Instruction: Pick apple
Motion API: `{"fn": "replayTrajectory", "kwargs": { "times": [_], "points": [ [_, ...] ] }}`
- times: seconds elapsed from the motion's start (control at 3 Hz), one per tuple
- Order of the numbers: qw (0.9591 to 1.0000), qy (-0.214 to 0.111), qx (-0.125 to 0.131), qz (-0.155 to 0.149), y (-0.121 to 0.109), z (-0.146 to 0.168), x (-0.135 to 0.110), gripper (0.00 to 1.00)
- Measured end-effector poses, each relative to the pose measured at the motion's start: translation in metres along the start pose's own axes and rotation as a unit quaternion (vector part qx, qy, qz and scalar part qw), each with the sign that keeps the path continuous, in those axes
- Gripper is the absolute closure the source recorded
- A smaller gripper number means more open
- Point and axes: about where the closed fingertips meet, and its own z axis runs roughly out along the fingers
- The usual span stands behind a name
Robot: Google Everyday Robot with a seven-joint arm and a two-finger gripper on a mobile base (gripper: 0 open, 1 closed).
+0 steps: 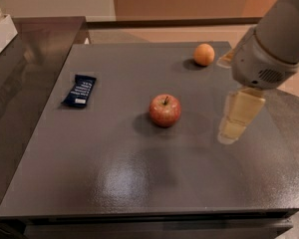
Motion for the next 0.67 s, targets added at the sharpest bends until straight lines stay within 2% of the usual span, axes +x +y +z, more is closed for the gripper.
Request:
{"fn": "replayTrajectory", "kwargs": {
  "times": [0.67],
  "points": [
    [0.9993, -0.033, -0.011, -0.014, -0.018, 0.058, -0.033, 0.00]
  ]
}}
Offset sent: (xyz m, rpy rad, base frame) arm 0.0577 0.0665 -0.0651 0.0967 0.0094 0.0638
